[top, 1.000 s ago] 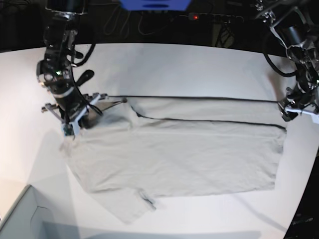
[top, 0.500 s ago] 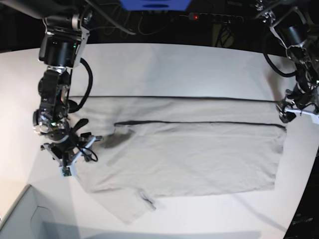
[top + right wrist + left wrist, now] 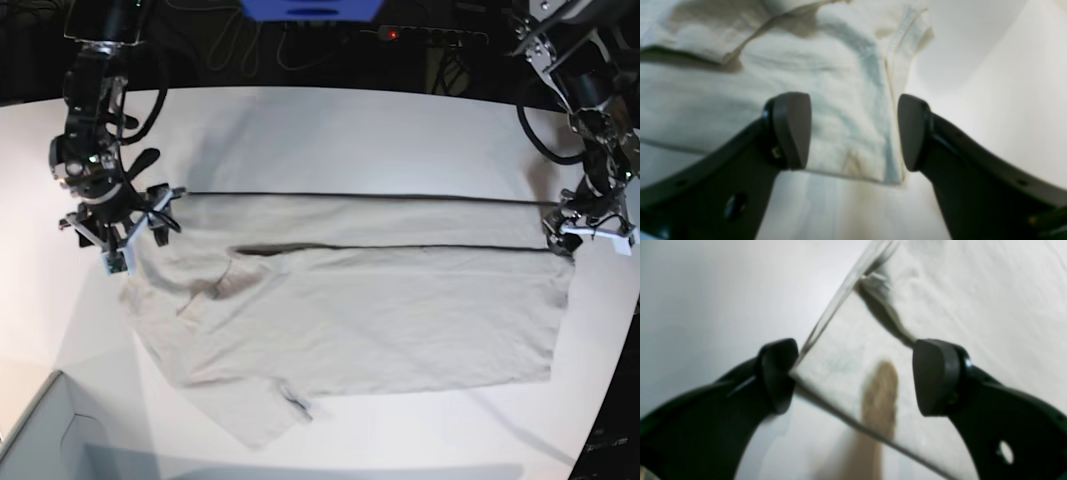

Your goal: Layout the t-shirt on the table in an organized manner, then fold the t-shirt properly

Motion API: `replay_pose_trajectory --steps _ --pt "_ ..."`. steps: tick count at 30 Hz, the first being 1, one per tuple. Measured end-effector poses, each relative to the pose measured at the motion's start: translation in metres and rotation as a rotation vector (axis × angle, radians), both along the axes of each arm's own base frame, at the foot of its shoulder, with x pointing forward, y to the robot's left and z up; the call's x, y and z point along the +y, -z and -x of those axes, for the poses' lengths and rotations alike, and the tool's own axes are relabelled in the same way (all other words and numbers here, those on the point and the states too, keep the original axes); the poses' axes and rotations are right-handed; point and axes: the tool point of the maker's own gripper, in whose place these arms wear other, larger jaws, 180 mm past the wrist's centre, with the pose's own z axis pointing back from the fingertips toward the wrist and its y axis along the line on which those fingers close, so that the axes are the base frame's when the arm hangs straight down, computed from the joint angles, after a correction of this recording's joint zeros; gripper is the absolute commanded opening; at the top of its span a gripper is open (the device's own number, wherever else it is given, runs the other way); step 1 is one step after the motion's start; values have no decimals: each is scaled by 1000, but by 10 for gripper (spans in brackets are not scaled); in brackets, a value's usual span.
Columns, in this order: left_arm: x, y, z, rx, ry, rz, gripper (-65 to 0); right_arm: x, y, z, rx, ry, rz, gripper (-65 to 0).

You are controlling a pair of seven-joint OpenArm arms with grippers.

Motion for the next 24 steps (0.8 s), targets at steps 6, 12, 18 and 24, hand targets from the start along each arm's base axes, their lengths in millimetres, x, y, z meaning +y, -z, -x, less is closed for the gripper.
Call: replay_pose_trajectory --steps 6,12,18,24 --pt "-21 7 -5 36 79 -2 -620 -33 39 22 119 73 -3 -231" --pt "-31 7 -12 40 108 5 -650 -57 60 4 147 173 -85 -226" --pt "-28 7 -10 42 107 -1 -650 -49 62 7 139 132 -114 -577" --pt "-16 4 -5 62 110 -17 -650 -36 49 32 176 12 -48 -650"
